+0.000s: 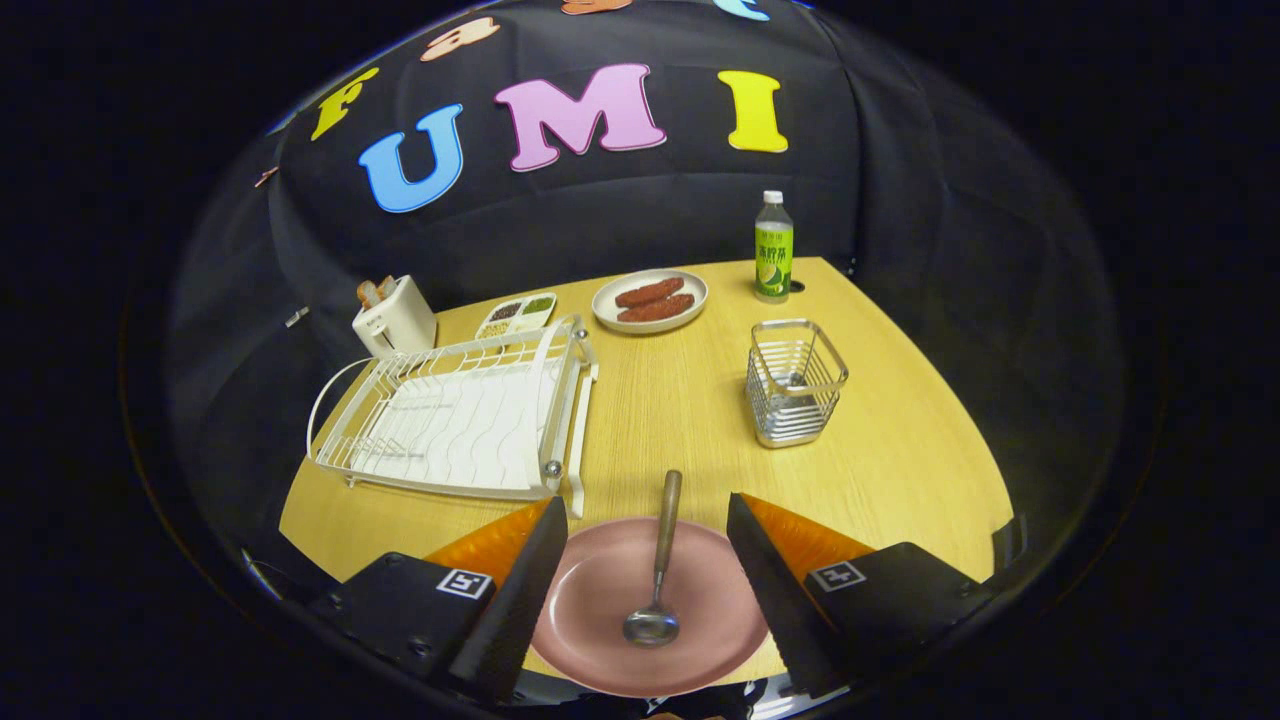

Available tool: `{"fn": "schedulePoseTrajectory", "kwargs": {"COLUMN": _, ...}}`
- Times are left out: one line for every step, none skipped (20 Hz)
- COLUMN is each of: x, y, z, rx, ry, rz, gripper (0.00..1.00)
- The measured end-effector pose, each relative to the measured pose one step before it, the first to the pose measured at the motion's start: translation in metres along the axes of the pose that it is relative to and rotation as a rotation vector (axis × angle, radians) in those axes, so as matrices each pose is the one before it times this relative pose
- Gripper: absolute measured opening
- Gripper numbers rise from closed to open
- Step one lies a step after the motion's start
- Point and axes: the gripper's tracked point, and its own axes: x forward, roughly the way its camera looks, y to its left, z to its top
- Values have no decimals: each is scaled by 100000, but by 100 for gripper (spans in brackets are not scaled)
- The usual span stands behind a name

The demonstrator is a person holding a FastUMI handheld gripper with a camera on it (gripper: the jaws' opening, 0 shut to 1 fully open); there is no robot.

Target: Take the plate from the dish rack, then take the spoon from the basket and place it into the plate.

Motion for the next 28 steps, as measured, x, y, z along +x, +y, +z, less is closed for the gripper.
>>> {"fn": "schedulePoseTrajectory", "kwargs": {"x": -567, "y": -75, "z": 1275, "rx": -1140, "ry": -3620, "rz": -511, "gripper": 99}}
{"fn": "schedulePoseTrajectory", "kwargs": {"x": -604, "y": -60, "z": 1523, "rx": -1198, "ry": -4195, "rz": -493, "gripper": 99}}
{"fn": "schedulePoseTrajectory", "kwargs": {"x": -623, "y": -31, "z": 1732, "rx": -1093, "ry": -4596, "rz": -613, "gripper": 99}}
{"fn": "schedulePoseTrajectory", "kwargs": {"x": -817, "y": 69, "z": 1830, "rx": -1013, "ry": -4910, "rz": -544, "gripper": 99}}
{"fn": "schedulePoseTrajectory", "kwargs": {"x": -803, "y": 20, "z": 1819, "rx": -1112, "ry": -5074, "rz": -566, "gripper": 99}}
{"fn": "schedulePoseTrajectory", "kwargs": {"x": -699, "y": -104, "z": 1871, "rx": -1273, "ry": -4628, "rz": -1102, "gripper": 99}}
{"fn": "schedulePoseTrajectory", "kwargs": {"x": -733, "y": -99, "z": 1596, "rx": -1001, "ry": -3557, "rz": -1523, "gripper": 99}}
{"fn": "schedulePoseTrajectory", "kwargs": {"x": -728, "y": -308, "z": 1760, "rx": -705, "ry": -3672, "rz": -2335, "gripper": 99}}
{"fn": "schedulePoseTrajectory", "kwargs": {"x": -765, "y": -115, "z": 2017, "rx": 103, "ry": -4765, "rz": -1617, "gripper": 99}}
{"fn": "schedulePoseTrajectory", "kwargs": {"x": -662, "y": 291, "z": 2296, "rx": 742, "ry": -5065, "rz": -350, "gripper": 98}}
{"fn": "schedulePoseTrajectory", "kwargs": {"x": -790, "y": 229, "z": 1805, "rx": 1013, "ry": -4655, "rz": 79, "gripper": 98}}
{"fn": "schedulePoseTrajectory", "kwargs": {"x": -877, "y": 8, "z": 1649, "rx": 1027, "ry": -3908, "rz": 259, "gripper": 98}}
{"fn": "schedulePoseTrajectory", "kwargs": {"x": -758, "y": -124, "z": 1384, "rx": 942, "ry": -2845, "rz": -96, "gripper": 98}}
{"fn": "schedulePoseTrajectory", "kwargs": {"x": -775, "y": -366, "z": 1187, "rx": 475, "ry": -2456, "rz": -874, "gripper": 98}}
{"fn": "schedulePoseTrajectory", "kwargs": {"x": -608, "y": -521, "z": 1122, "rx": 257, "ry": -2148, "rz": -1353, "gripper": 98}}
{"fn": "schedulePoseTrajectory", "kwargs": {"x": -474, "y": -462, "z": 910, "rx": 480, "ry": -1884, "rz": -1478, "gripper": 98}}
{"fn": "schedulePoseTrajectory", "kwargs": {"x": -441, "y": -537, "z": 766, "rx": 496, "ry": -1961, "rz": -1171, "gripper": 98}}
{"fn": "schedulePoseTrajectory", "kwargs": {"x": -422, "y": -453, "z": 529, "rx": 243, "ry": -1401, "rz": -1154, "gripper": 98}}
{"fn": "schedulePoseTrajectory", "kwargs": {"x": -305, "y": -641, "z": 356, "rx": -250, "ry": -1117, "rz": -1372, "gripper": 98}}
{"fn": "schedulePoseTrajectory", "kwargs": {"x": -194, "y": -656, "z": 150, "rx": -1106, "ry": -1143, "rz": -1597, "gripper": 98}}
{"fn": "schedulePoseTrajectory", "kwargs": {"x": -88, "y": -525, "z": -95, "rx": -1217, "ry": 61, "rz": -1320, "gripper": 98}}
{"fn": "schedulePoseTrajectory", "kwargs": {"x": -138, "y": -333, "z": -344, "rx": -725, "ry": 1008, "rz": -892, "gripper": 98}}
{"fn": "schedulePoseTrajectory", "kwargs": {"x": -56, "y": -73, "z": -368, "rx": 297, "ry": 1466, "rz": 97, "gripper": 98}}
{"fn": "schedulePoseTrajectory", "kwargs": {"x": 48, "y": 169, "z": -248, "rx": 932, "ry": 1040, "rz": 268, "gripper": 98}}
{"fn": "schedulePoseTrajectory", "kwargs": {"x": 99, "y": 14, "z": -147, "rx": 923, "ry": 827, "rz": 103, "gripper": 98}}
{"fn": "schedulePoseTrajectory", "kwargs": {"x": 210, "y": -27, "z": -311, "rx": 600, "ry": 751, "rz": 199, "gripper": 98}}
{"fn": "schedulePoseTrajectory", "kwargs": {"x": 211, "y": 126, "z": -191, "rx": 251, "ry": 927, "rz": 405, "gripper": 98}}
{"fn": "schedulePoseTrajectory", "kwargs": {"x": 167, "y": 207, "z": -251, "rx": -104, "ry": 814, "rz": 785, "gripper": 98}}
